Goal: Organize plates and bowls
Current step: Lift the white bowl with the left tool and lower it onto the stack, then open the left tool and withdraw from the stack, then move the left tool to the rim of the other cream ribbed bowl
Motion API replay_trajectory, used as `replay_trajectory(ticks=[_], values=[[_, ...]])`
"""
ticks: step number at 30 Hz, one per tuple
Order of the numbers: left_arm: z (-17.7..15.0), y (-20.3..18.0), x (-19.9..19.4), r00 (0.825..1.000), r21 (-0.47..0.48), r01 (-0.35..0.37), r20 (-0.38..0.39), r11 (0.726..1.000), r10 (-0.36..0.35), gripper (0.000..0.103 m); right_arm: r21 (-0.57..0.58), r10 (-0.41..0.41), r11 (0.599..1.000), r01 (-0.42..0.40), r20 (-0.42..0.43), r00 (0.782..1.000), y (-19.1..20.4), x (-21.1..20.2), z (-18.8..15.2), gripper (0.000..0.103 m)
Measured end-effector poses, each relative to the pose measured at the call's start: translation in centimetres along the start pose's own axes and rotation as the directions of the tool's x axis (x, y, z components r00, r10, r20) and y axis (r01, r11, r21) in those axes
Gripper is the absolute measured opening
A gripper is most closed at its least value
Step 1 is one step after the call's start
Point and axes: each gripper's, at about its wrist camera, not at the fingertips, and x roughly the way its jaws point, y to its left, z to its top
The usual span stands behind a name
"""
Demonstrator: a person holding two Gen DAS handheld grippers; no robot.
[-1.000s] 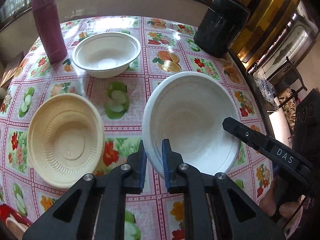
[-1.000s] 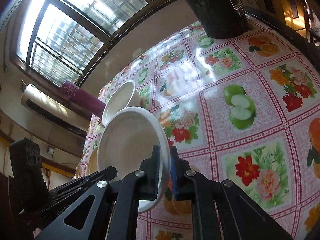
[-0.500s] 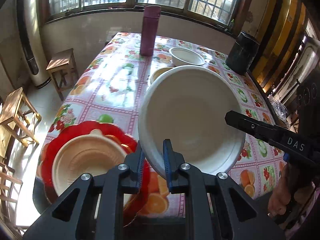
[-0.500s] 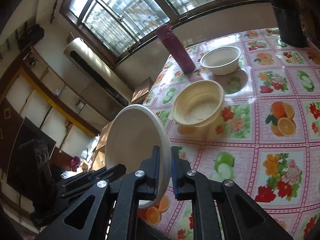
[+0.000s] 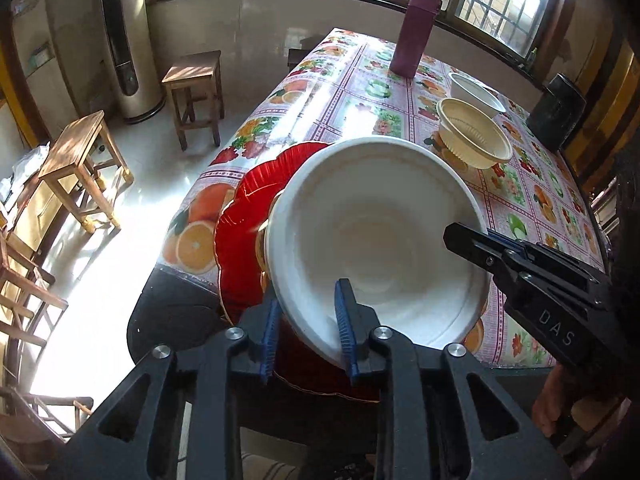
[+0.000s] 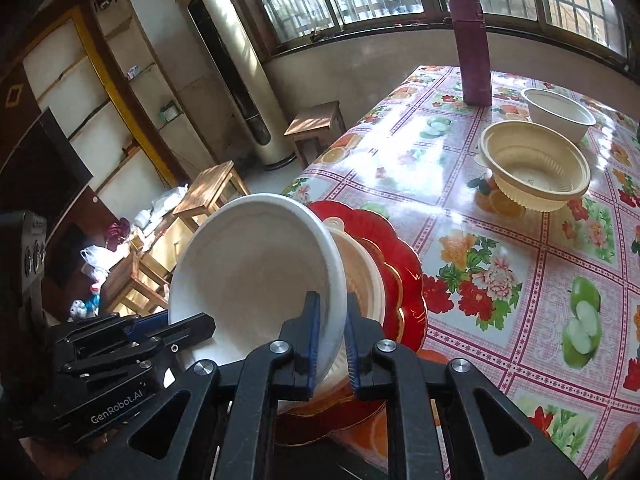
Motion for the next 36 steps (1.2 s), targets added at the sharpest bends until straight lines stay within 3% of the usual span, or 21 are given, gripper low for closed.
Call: replay_trajectory(ticks=[1, 2, 3, 4, 5, 6, 7, 10, 12, 15, 19, 26, 31, 36], values=[[-0.2, 0.2, -0.2, 1.000, 0.006, -0.006, 0.009, 1.000, 0.006, 0.066, -0.003, 0.003, 1.000, -0.003, 0.003, 1.000, -0.1, -0.2, -0.1, 0.015], [-0.3, 0.2, -0.7, 0.999, 0.012, -0.019, 0.032, 1.000, 0.018, 0.078, -0.002, 0.009, 1.000, -0.009, 0.013, 1.000, -0.2, -0.9, -0.1, 0.022], [-0.4, 0.4, -1.5, 0.997, 0.019, -0.042, 0.065, 0.999, 0.041, 0.090, 0.001, 0.018, 1.000, -0.018, 0.029, 0.999, -0.5, -1.7, 0.1, 0.043], [-0.3, 0.5, -2.4, 0.992, 0.024, -0.071, 0.106, 0.997, 0.068, 0.090, 0.007, 0.029, 1.000, -0.030, 0.055, 0.998, -1.0, -2.8, 0.3, 0.054], [-0.3, 0.7, -3.3, 0.985, 0.026, -0.094, 0.145, 0.995, 0.089, 0.090, 0.017, 0.043, 0.999, -0.045, 0.091, 0.995, -1.5, -4.0, 0.4, 0.074], [-0.4, 1.1, -4.4, 0.979, 0.022, -0.100, 0.183, 0.995, 0.094, 0.093, 0.029, 0.063, 0.997, -0.068, 0.133, 0.989, -2.3, -5.4, 0.5, 0.084], [-0.4, 1.4, -5.5, 0.971, 0.013, -0.089, 0.222, 0.996, 0.084, 0.103, 0.041, 0.082, 0.995, -0.090, 0.177, 0.981, -3.3, -6.8, 0.5, 0.086], [-0.3, 1.2, -8.3, 0.946, 0.008, -0.006, 0.325, 1.000, 0.003, 0.103, 0.106, 0.126, 0.981, -0.161, 0.275, 0.953, -7.7, -10.6, 0.1, 0.093], [0.0, -0.1, -9.5, 0.930, 0.028, 0.082, 0.357, 0.996, -0.086, 0.103, 0.187, 0.144, 0.959, -0.214, 0.328, 0.934, -11.6, -12.5, -0.6, 0.103], [0.6, -3.5, -9.8, 0.914, 0.094, 0.165, 0.358, 0.982, -0.188, 0.103, 0.310, 0.139, 0.913, -0.266, 0.375, 0.916, -17.2, -14.9, -2.2, 0.103], [1.5, -8.9, -8.3, 0.919, 0.186, 0.225, 0.285, 0.956, -0.272, 0.103, 0.447, 0.066, 0.853, -0.268, 0.418, 0.906, -23.6, -17.9, -4.6, 0.103], [0.9, -17.6, -4.3, 0.945, 0.278, 0.270, 0.109, 0.922, -0.309, 0.103, 0.573, -0.069, 0.783, -0.241, 0.466, 0.882, -31.1, -22.7, -8.7, 0.103], [-0.3, -22.3, -1.1, 0.936, 0.335, 0.346, -0.061, 0.877, -0.346, 0.103, 0.634, -0.118, 0.737, -0.235, 0.462, 0.879, -34.6, -24.3, -10.4, 0.103], [1.7, -23.1, 0.1, 0.925, 0.351, 0.380, -0.158, 0.856, -0.346, 0.103, 0.645, -0.138, 0.740, -0.192, 0.425, 0.895, -36.3, -24.2, -9.3, 0.103]])
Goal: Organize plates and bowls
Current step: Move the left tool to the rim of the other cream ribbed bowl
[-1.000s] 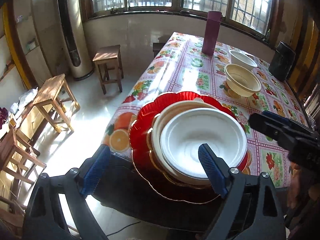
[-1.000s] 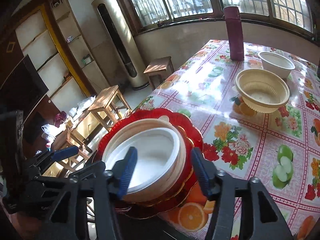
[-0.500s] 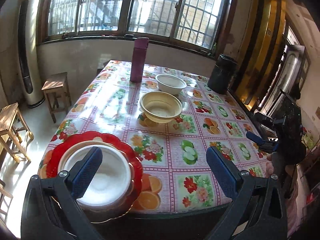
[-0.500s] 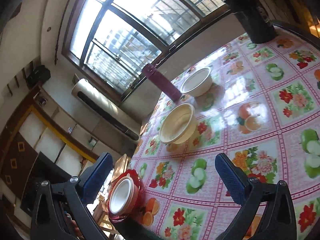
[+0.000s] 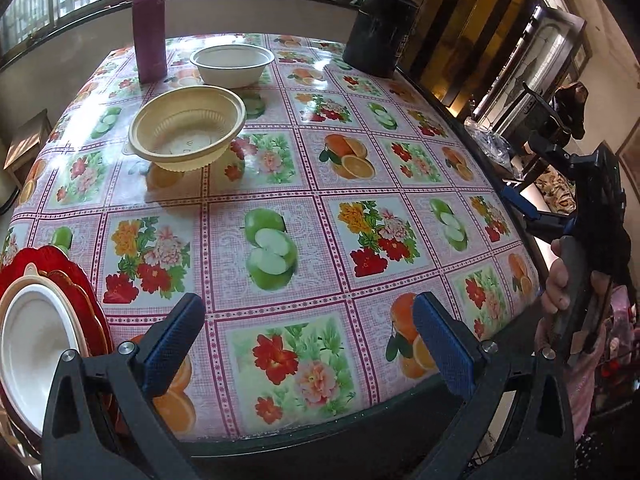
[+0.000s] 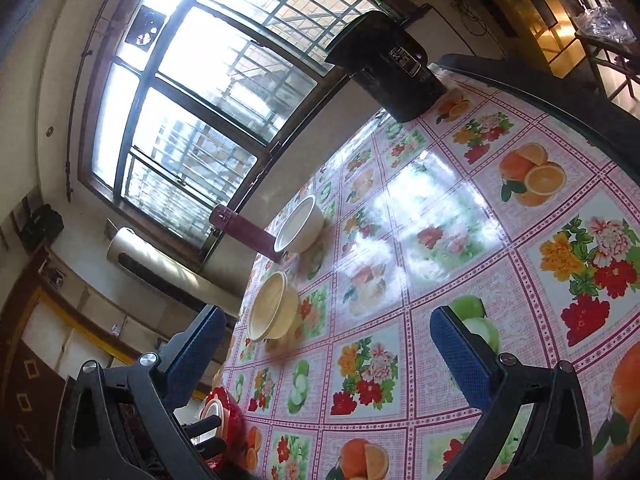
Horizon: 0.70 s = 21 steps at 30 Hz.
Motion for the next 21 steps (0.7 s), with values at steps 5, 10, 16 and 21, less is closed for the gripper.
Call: replay_trajectory(ticks=[5, 10, 16, 21], values=[[4.3, 5.5, -2.7, 0.999, -0.091, -0.040, 0.001, 0.995, 0.040, 0.103, -0.062, -0.011, 0.998, 0.009, -0.037, 0.999, 2.3, 2.9, 1.4, 0.103], [8.8, 11.8, -4.7, 0.995, -0.205, -0.095, 0.011, 0.974, 0.099, 0.103, -0.105, -0.004, 0.994, -0.008, -0.114, 0.993, 5.6, 8.1, 2.2, 0.103], [12.7, 16.6, -3.5, 0.988, -0.237, -0.156, -0.043, 0.959, 0.150, 0.103, -0.166, -0.008, 0.986, -0.025, -0.195, 0.981, 9.8, 14.4, 2.2, 0.103], [15.8, 18.4, -1.4, 0.987, -0.221, -0.158, -0.061, 0.962, 0.148, 0.103, -0.179, -0.015, 0.983, -0.028, -0.233, 0.972, 11.9, 19.1, 3.4, 0.103]])
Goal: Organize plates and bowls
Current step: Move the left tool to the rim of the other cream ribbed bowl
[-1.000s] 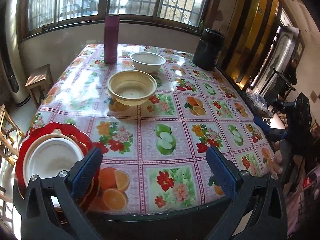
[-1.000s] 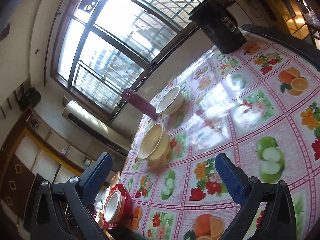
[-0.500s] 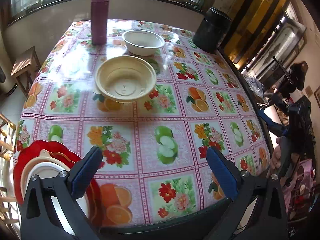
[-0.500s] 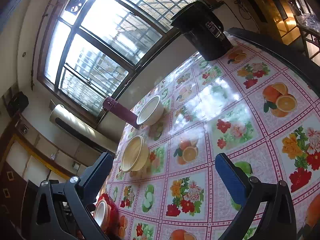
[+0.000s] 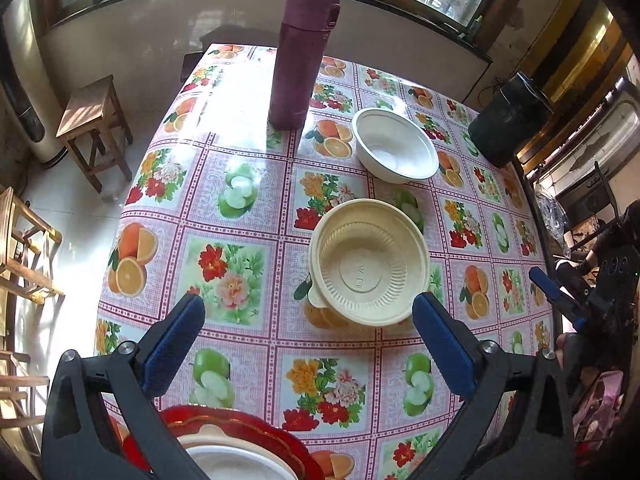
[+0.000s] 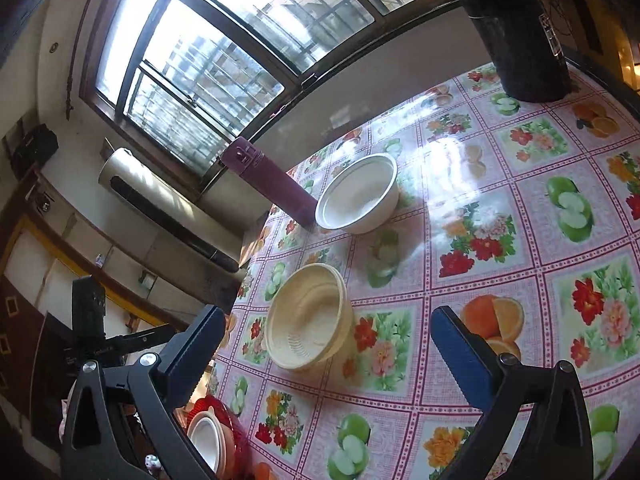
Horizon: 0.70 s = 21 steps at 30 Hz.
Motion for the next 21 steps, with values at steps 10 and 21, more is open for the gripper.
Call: replay_trajectory(ticks=[10, 21], values=[[0.2, 0.2, 8.1, 0.988, -0.047, 0.057, -0.139, 0.997, -0.063, 0.103, 0.016, 0.050, 0.999, -0.049, -0.119, 0.992, 1.1, 7.9, -1.0, 0.103], [0.4, 1.0, 11.0, 0.981, -0.150, 0.038, -0.184, 0.988, -0.066, 0.103, 0.073, -0.002, 0.997, 0.012, -0.138, 0.990, 0.2, 12.0, -2.4, 0.102]])
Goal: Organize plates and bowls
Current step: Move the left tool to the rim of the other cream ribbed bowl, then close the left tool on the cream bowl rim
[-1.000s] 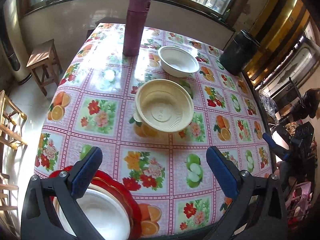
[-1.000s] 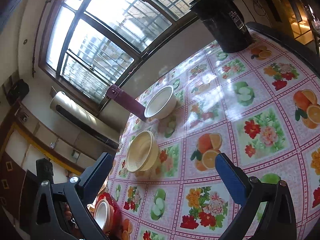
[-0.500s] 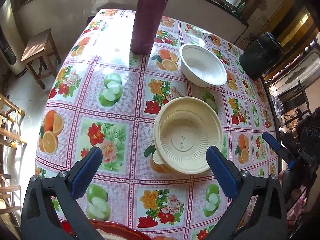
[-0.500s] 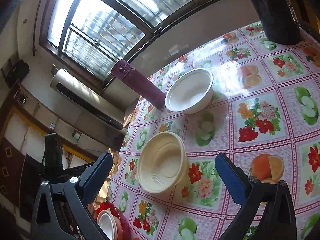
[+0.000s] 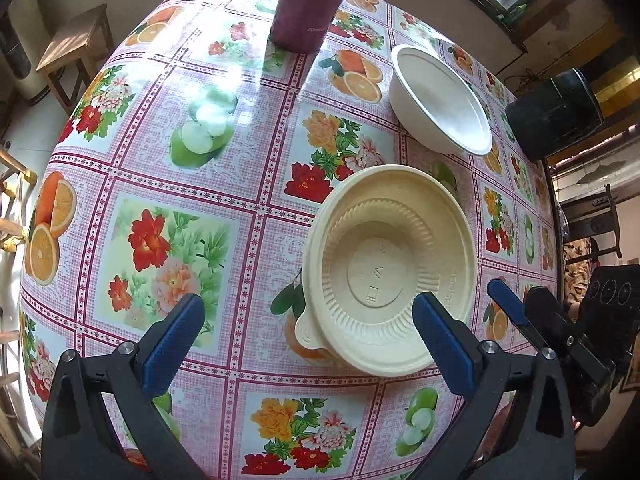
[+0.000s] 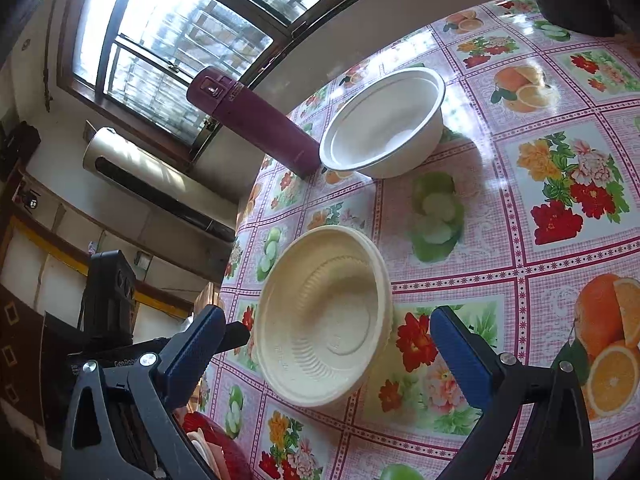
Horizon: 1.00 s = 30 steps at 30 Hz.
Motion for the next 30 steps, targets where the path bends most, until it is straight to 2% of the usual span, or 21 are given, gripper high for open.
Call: replay_trajectory(ticks=[11, 17, 21, 23, 25, 26, 27, 28, 29, 30], values=[[0.7, -0.3, 1.7, 0.999, -0.042, 0.012, -0.043, 0.999, -0.013, 0.103, 0.019, -0.012, 1.000, 0.012, -0.001, 1.000, -1.1, 0.5, 0.1, 0.101], [0.4, -0.8, 1.9, 1.000, -0.036, 0.008, -0.029, 0.999, -0.009, 0.103, 0.031, -0.012, 0.999, 0.013, -0.010, 1.000, -1.6, 0.8, 0.2, 0.094], [0.5, -1.0, 0.8, 0.999, -0.021, -0.035, 0.034, 0.999, 0.035, 0.103, 0.034, -0.024, 0.999, 0.025, -0.014, 1.000, -1.8, 1.0, 0.2, 0.083], [0.6, -1.1, 0.4, 0.998, -0.007, -0.037, 0.055, 0.999, 0.037, 0.094, 0.034, -0.029, 0.999, 0.030, -0.019, 0.999, -1.7, 1.3, 0.3, 0.077], [0.7, -1.4, 0.3, 0.998, 0.009, -0.043, 0.053, 0.999, 0.043, 0.075, 0.028, -0.038, 0.999, 0.039, -0.023, 0.999, -1.5, 1.4, 0.2, 0.070], [0.7, -1.5, 0.3, 0.998, 0.017, -0.046, 0.051, 0.999, 0.045, 0.068, 0.024, -0.043, 0.999, 0.043, -0.024, 0.999, -1.4, 1.6, 0.3, 0.064], [0.7, -1.5, 0.4, 0.998, 0.020, -0.049, 0.051, 0.999, 0.048, 0.056, 0.018, -0.051, 0.999, 0.051, -0.024, 0.998, -1.3, 1.7, 0.2, 0.059], [0.7, -1.5, 0.5, 0.998, 0.020, -0.045, 0.048, 0.999, 0.044, 0.052, 0.010, -0.062, 0.998, 0.062, -0.024, 0.998, -1.2, 1.8, 0.2, 0.057], [0.7, -1.5, 0.7, 0.999, 0.022, -0.027, 0.039, 0.999, 0.026, 0.051, 0.005, -0.071, 0.997, 0.071, -0.023, 0.997, -1.1, 1.9, 0.2, 0.050], [0.7, -1.6, 1.0, 1.000, 0.020, -0.009, 0.027, 1.000, 0.009, 0.045, 0.002, -0.078, 0.997, 0.078, -0.022, 0.997, -1.1, 2.0, 0.2, 0.042]])
